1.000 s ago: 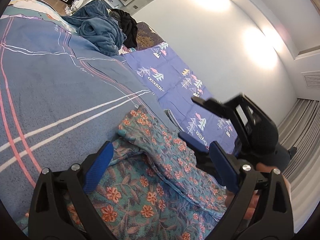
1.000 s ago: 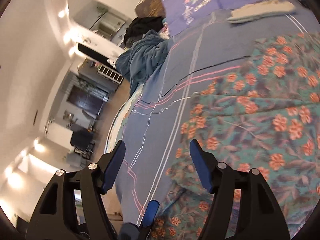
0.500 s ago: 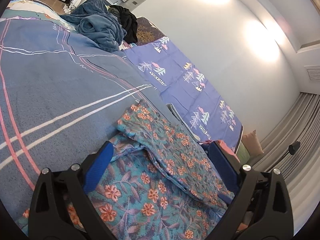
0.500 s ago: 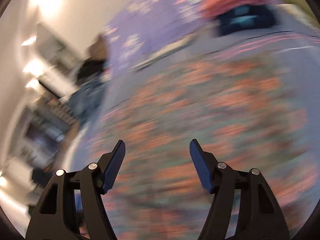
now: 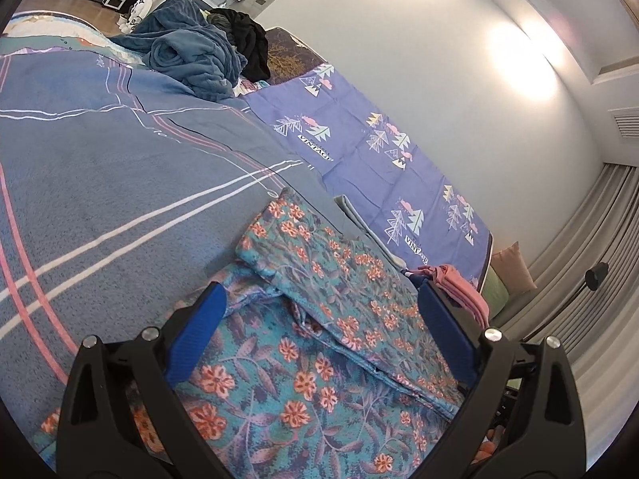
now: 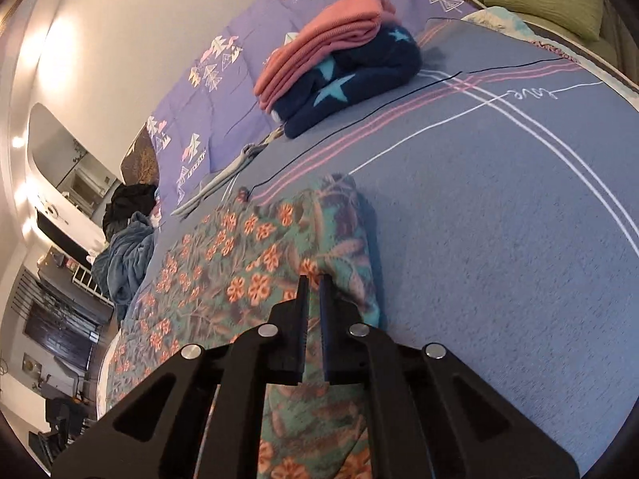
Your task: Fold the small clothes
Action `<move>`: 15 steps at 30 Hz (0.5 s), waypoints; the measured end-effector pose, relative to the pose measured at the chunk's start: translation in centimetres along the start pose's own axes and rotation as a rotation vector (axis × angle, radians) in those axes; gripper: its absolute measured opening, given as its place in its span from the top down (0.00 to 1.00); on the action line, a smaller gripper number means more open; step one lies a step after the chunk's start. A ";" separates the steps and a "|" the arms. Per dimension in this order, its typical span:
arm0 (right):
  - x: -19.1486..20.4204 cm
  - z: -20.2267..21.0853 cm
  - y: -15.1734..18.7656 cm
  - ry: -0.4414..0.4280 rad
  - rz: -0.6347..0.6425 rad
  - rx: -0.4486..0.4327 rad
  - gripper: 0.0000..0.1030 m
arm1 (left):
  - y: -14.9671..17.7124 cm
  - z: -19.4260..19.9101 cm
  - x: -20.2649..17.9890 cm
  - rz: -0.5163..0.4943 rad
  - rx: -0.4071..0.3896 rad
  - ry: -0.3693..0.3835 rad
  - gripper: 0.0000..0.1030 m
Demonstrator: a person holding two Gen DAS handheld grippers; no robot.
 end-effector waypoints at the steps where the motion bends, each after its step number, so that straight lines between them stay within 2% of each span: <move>1: -0.5 0.1 -0.2 -0.001 -0.021 -0.014 0.95 | 0.1 0.0 -0.1 -0.004 0.000 0.000 0.05; 3: -1.9 0.4 -0.8 0.045 -0.074 -0.057 0.91 | 0.1 0.1 -0.3 -0.014 0.000 0.006 0.05; 5: -3.1 1.1 -0.8 0.018 -0.139 -0.080 0.90 | 0.1 0.1 -0.6 -0.031 0.013 0.017 0.05; 7: -3.3 1.2 -0.7 -0.011 -0.147 -0.085 0.85 | 0.4 0.1 -1.0 -0.057 0.039 0.030 0.05; 10: -2.4 1.7 -0.6 -0.019 -0.104 -0.100 0.68 | 0.5 0.9 -1.1 -0.110 0.071 0.033 0.05; 12: -2.2 2.3 -0.5 -0.008 -0.095 -0.127 0.58 | 0.5 2.3 -0.8 -0.150 0.064 0.022 0.05; 14: -2.2 3.4 -0.5 0.015 -0.094 -0.174 0.42 | 0.4 3.8 -0.2 -0.173 0.054 0.019 0.05; 15: -2.1 4.1 -0.4 0.022 -0.093 -0.198 0.41 | 0.3 4.5 0.2 -0.183 0.052 0.010 0.05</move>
Point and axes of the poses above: each gripper's, at about its wrist camera, not at the fingertips, and z roughly against the way its jaws point, x to its left, y to its underside, the point moved 8 cm from there along -z, roughly the way its jaws point, and after that the axes turned 7 degrees about x, right-handed, at the moved point
